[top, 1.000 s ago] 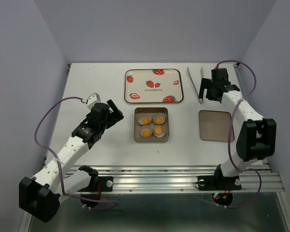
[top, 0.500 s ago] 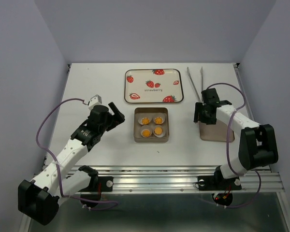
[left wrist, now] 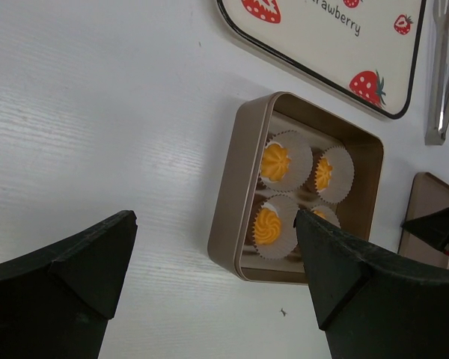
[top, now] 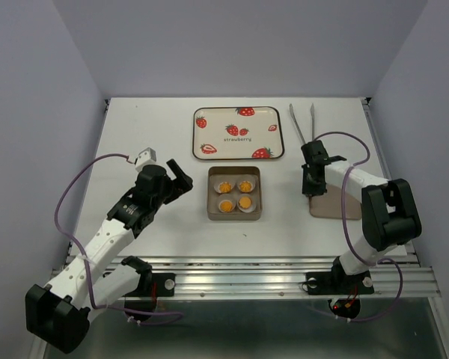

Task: Pack the cookies

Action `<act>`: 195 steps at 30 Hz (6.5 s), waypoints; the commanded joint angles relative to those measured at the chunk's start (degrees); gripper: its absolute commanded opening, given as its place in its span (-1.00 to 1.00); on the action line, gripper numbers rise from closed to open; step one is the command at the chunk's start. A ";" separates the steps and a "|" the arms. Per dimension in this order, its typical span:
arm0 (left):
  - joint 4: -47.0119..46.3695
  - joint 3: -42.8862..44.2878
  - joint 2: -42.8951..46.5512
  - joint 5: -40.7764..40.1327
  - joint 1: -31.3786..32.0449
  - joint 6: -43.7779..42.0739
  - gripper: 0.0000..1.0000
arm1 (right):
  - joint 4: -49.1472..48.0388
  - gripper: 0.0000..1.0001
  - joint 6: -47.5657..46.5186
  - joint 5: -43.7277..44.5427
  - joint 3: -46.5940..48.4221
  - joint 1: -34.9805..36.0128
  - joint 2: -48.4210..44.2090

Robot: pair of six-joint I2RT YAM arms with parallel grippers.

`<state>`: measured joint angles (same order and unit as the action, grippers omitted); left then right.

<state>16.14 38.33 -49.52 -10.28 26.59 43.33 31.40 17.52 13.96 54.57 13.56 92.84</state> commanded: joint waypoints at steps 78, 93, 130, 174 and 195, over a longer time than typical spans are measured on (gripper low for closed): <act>4.86 -0.97 10.76 2.81 0.39 2.81 0.98 | -107.16 -0.99 70.72 -53.60 -15.54 21.15 -3.81; 5.04 -0.53 9.53 2.02 0.31 3.25 0.98 | -116.29 -0.96 76.78 -53.42 -16.25 21.15 3.49; -3.82 -8.35 4.96 10.01 2.23 5.44 0.98 | -105.84 -0.99 71.78 -62.73 -15.45 17.46 -8.46; -12.63 14.57 -39.60 -2.72 9.45 -17.84 -0.31 | -81.05 -0.99 49.80 -80.30 -8.60 15.27 -11.11; -13.77 18.45 -46.81 -0.97 6.73 -24.08 -0.38 | -135.37 -0.96 89.53 -81.72 -13.35 6.48 9.29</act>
<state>2.81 54.76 -96.01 -10.96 34.22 20.40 -72.55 105.12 -66.46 41.47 20.67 102.10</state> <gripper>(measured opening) 0.327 0.016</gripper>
